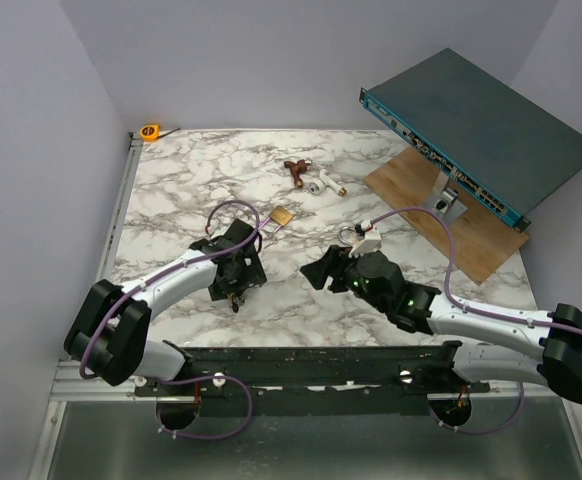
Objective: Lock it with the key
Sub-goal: Pick up the lock from the center of the board.
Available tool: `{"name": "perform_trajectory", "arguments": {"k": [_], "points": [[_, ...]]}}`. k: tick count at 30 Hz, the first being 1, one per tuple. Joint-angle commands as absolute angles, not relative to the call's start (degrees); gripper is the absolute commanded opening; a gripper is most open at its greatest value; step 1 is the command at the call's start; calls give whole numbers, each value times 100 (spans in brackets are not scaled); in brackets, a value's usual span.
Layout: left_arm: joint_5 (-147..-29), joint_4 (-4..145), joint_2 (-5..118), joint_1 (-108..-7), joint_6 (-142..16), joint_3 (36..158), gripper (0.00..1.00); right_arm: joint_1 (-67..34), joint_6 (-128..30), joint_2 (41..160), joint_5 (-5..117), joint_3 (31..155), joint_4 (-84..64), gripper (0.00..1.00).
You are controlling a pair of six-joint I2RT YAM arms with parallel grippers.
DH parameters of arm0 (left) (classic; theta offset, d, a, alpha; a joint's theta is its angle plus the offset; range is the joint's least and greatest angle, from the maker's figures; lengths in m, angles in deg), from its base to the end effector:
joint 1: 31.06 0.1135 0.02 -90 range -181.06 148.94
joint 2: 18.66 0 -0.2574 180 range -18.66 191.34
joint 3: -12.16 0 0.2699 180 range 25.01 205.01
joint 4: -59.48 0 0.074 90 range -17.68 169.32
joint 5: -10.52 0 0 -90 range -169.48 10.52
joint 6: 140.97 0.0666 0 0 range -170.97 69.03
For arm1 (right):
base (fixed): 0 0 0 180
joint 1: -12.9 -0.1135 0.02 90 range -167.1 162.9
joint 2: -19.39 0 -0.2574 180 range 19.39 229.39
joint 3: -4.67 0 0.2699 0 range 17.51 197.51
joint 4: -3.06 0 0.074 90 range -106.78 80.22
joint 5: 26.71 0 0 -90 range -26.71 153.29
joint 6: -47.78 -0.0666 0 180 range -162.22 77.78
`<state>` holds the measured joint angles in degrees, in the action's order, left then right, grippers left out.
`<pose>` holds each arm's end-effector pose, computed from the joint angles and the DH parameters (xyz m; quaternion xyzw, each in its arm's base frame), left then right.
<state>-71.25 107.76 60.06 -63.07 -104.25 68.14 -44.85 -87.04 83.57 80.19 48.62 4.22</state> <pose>0.2290 -0.1319 0.1293 -0.1932 0.9647 -0.0593 0.1689 0.1718 0.2360 0.2069 -0.0060 0.8101 0.3729 0.4523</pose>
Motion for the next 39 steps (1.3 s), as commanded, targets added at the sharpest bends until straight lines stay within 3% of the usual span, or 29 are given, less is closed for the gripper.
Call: {"name": "perform_trajectory", "arguments": {"k": [1,12,32,39], "points": [[-6689,11031,5874,-6093,-10813,6849,88,-4510,-8574,8390,8179,4848,325,70],[-7335,10610,6103,-5789,-11676,6728,81,-4510,-8610,8630,8003,4958,313,69],[-6608,10984,6313,-5836,-12533,6794,66,-4515,-8784,8592,7882,4890,224,69],[-6799,10936,6586,-5828,-12433,6947,45,-4510,-8806,8540,7813,4876,210,69]]}}
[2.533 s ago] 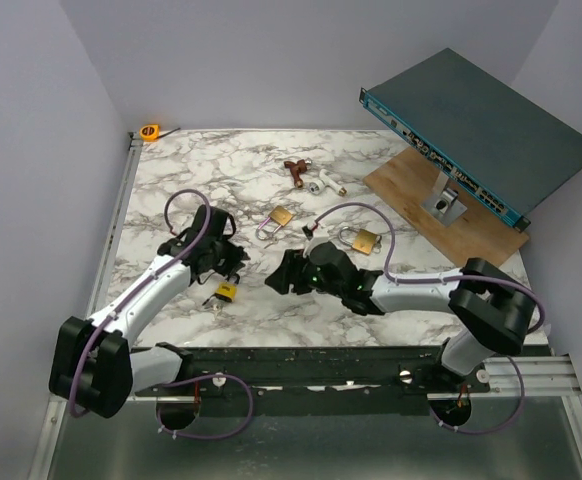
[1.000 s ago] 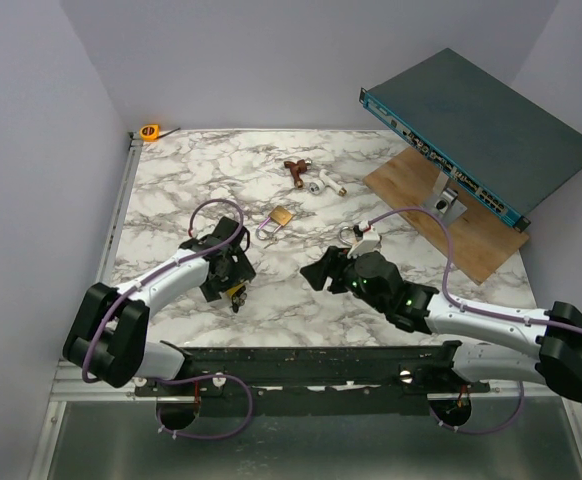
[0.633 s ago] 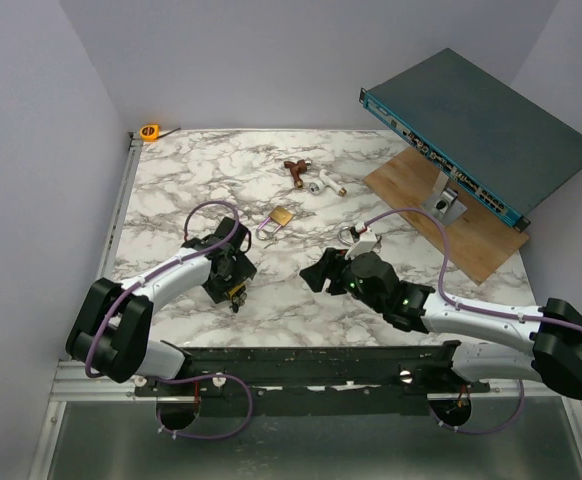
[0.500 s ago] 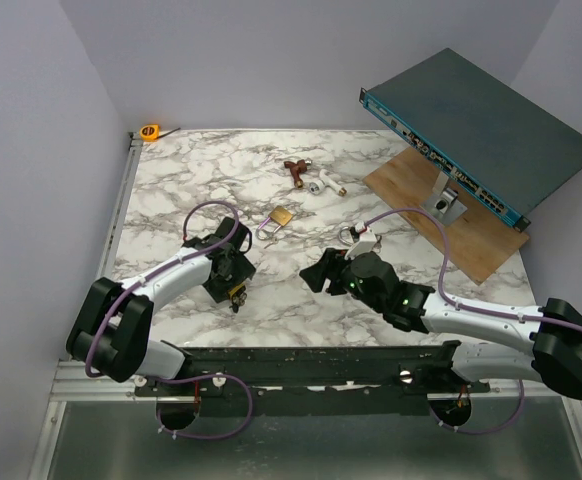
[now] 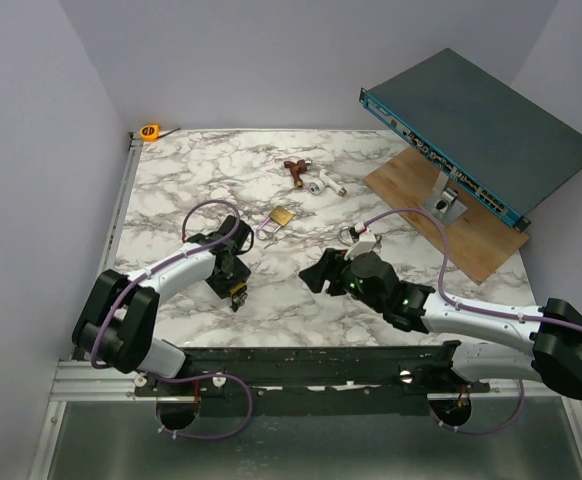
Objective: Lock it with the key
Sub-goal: Pick up the lock from the center of the board, then lock the lock.
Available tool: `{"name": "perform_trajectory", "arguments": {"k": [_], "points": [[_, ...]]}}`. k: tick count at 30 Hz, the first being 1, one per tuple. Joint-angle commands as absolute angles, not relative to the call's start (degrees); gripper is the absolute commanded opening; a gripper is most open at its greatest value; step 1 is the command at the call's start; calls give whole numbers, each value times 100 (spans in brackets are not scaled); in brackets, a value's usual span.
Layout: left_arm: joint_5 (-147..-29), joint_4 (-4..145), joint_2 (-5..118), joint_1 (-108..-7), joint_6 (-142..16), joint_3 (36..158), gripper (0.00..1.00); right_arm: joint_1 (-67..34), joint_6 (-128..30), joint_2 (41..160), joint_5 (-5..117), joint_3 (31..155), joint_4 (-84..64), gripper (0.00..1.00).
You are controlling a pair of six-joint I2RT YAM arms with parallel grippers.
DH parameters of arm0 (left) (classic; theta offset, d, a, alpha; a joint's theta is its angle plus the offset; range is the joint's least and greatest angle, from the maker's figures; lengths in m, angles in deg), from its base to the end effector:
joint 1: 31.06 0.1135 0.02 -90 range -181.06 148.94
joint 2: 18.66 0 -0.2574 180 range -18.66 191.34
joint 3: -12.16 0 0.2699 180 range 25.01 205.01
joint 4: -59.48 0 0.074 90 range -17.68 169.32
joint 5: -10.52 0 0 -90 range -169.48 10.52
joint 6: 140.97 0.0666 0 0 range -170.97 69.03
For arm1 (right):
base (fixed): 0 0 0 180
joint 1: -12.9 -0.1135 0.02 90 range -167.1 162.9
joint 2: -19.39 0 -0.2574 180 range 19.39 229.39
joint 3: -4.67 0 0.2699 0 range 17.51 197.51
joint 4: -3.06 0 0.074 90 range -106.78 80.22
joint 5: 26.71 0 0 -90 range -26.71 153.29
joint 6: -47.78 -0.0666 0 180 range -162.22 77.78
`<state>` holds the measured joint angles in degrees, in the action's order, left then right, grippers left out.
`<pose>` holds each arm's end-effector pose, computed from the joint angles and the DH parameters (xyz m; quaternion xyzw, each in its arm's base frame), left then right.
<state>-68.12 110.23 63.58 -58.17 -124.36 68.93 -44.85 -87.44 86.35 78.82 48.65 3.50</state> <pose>0.2393 -0.1078 0.1172 -0.3991 0.9038 -0.0290 0.1519 0.1727 0.2403 0.1920 -0.0153 0.8273 0.3605 0.4305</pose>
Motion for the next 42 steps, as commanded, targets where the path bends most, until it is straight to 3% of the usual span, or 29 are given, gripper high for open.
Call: {"name": "perform_trajectory", "arguments": {"k": [1,9,17,28,35,42], "points": [[-6845,10910,6600,-5826,-12419,6940,45,-4510,-8808,8521,7814,4858,201,69],[-7713,10520,6200,-5846,-12177,6968,0,-4510,-8765,8693,7404,4902,432,69],[-8370,10642,5035,-6286,-12720,7493,0,-4537,-8671,8869,7091,5000,981,75],[-8545,10503,4768,-6852,-13305,8082,0,-5078,-8546,8783,8232,5300,1322,77],[-8593,10447,4700,-7076,-13368,8282,0,-5196,-8802,8611,9226,5335,1413,75],[-8642,10407,4652,-7201,-13369,8398,0,-5211,-8863,8805,9328,5633,1495,65]]}}
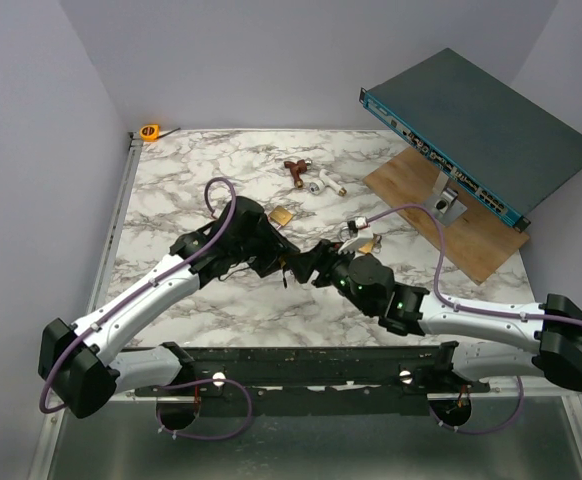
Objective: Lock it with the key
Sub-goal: Lock the lock.
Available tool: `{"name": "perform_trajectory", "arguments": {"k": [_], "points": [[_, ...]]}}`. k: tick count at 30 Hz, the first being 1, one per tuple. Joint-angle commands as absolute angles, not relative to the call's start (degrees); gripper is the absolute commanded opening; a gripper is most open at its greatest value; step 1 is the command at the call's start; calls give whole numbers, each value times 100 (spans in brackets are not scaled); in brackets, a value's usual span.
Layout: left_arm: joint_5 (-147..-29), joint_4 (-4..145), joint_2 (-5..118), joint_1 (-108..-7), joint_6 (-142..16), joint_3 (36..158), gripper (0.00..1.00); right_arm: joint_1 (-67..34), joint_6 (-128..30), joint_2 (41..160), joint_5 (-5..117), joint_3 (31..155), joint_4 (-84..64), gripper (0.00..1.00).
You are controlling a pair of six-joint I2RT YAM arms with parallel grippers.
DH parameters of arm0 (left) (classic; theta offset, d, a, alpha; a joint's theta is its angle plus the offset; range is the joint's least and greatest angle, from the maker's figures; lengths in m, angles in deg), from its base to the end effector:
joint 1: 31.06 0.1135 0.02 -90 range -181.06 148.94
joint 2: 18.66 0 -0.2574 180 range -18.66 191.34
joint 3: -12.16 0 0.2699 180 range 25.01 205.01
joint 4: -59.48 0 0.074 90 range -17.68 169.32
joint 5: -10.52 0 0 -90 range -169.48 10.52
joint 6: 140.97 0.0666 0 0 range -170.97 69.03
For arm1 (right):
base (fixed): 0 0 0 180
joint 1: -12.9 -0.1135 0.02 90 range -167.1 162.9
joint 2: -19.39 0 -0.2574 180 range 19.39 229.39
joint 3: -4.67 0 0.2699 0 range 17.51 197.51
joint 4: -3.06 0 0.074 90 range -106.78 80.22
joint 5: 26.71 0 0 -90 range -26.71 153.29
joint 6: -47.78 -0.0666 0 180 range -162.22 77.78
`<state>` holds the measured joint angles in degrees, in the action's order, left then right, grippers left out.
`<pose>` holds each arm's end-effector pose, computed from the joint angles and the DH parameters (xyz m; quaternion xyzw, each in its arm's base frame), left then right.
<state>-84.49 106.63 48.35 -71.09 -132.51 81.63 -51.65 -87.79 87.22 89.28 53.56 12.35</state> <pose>0.2175 -0.1903 0.2633 -0.3110 0.8681 -0.3555 0.1526 0.1596 0.2675 0.2418 0.0203 0.7582 0.4169 0.5009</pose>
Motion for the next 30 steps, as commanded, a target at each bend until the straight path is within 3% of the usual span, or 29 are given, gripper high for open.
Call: {"name": "perform_trajectory", "arguments": {"k": [1,5,15,23,25,26,28,30], "points": [[-8650,10387,4644,-7215,-13385,8398,0,-5206,-8853,8865,9303,5698,1454,62],[-8680,10352,4616,-7245,-13407,8424,0,-5220,-8921,9005,9216,5747,1456,56],[-8660,10306,4542,-7366,-13564,8539,0,-5258,-9057,9000,9429,5675,1620,53],[-8572,10330,4505,-7518,-13630,8632,0,-5267,-9208,8920,9680,5654,1592,38],[-8572,10325,4470,-7525,-13632,8610,0,-5267,-9189,8845,9759,5662,1533,29],[-8588,10311,4464,-7535,-13621,8601,0,-5269,-9166,8799,9782,5662,1512,19],[-8607,10287,4441,-7544,-13497,8602,13,-5267,-9079,8712,9785,5686,1465,2],[-8633,10234,4422,-7552,-13249,8616,38,-5269,-8950,8619,9716,5728,1387,1]]}}
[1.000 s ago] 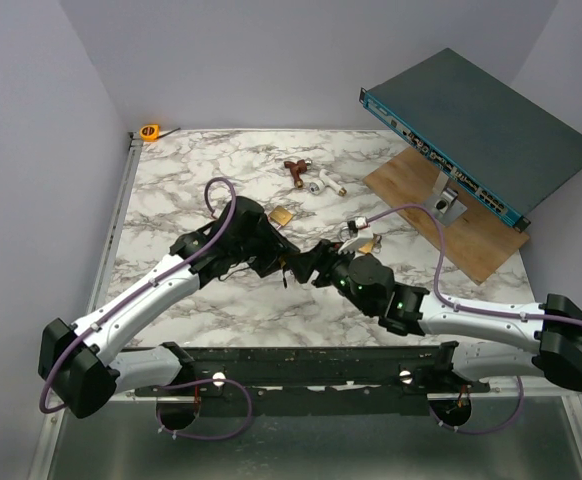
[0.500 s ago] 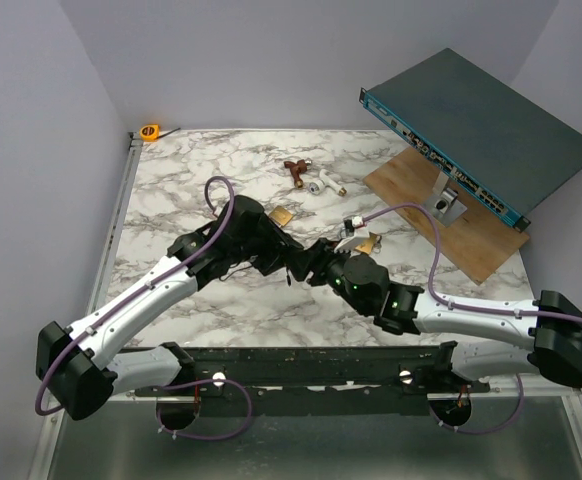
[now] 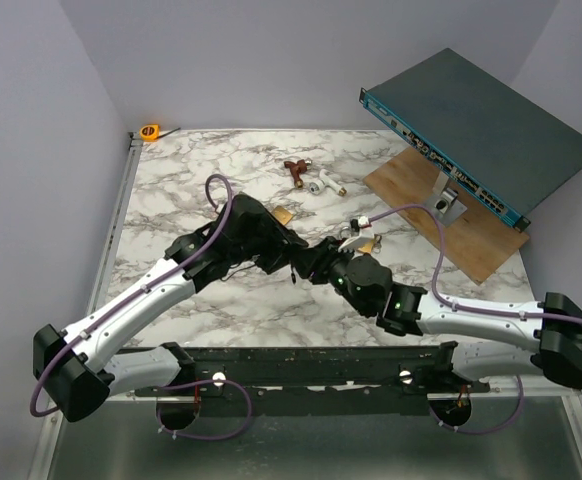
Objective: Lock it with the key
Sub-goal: Lock the lock.
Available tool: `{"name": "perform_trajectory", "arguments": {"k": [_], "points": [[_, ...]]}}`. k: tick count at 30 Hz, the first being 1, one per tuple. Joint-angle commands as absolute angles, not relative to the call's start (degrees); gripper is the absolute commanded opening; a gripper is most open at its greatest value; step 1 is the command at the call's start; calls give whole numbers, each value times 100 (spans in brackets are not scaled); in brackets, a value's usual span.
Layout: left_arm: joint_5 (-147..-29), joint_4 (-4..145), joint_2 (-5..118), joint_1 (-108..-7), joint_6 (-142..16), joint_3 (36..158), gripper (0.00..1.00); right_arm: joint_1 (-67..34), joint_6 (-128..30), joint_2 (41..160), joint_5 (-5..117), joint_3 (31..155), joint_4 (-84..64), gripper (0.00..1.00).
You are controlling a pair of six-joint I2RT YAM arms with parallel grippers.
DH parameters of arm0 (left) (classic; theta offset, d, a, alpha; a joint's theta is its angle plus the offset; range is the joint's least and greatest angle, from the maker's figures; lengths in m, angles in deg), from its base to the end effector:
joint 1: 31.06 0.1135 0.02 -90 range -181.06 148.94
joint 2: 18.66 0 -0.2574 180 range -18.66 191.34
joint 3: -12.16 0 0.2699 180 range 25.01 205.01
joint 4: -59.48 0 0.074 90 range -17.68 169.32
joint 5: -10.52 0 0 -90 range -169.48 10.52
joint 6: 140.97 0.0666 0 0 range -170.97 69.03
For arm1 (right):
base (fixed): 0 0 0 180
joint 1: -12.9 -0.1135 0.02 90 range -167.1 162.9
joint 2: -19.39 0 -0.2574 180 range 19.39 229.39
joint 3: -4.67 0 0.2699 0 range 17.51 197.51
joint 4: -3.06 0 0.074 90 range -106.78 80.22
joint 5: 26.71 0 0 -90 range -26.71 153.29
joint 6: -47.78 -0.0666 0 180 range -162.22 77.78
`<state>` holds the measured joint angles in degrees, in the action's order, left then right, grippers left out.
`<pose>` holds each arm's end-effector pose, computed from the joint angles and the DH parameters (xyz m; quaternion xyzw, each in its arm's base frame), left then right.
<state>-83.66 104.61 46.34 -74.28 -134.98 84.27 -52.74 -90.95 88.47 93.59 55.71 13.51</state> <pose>0.2078 -0.2019 0.2937 -0.2981 0.8475 -0.4069 0.1652 0.1606 0.2732 0.2530 0.0635 0.7436 0.4278 0.5098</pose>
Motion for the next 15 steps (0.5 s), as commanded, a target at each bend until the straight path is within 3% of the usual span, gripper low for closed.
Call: {"name": "perform_trajectory", "arguments": {"k": [1,4,6,9,15], "points": [[-8669,10239,4404,-7546,-13028,8653,50,-5268,-8821,8543,9635,5734,1382,1],[-8588,10427,4286,-7526,-12253,8833,74,-5269,-8554,8229,9233,5718,1226,1],[-8431,10580,4074,-7437,-11727,8876,83,-5260,-8314,7911,8816,5694,1090,1],[-8623,10515,3660,-7140,-10933,8849,88,-5264,-7987,7392,8210,5740,702,1],[-9725,10515,3101,-6530,-9001,9125,84,-5263,-7350,6569,6584,6304,-232,1]]}}
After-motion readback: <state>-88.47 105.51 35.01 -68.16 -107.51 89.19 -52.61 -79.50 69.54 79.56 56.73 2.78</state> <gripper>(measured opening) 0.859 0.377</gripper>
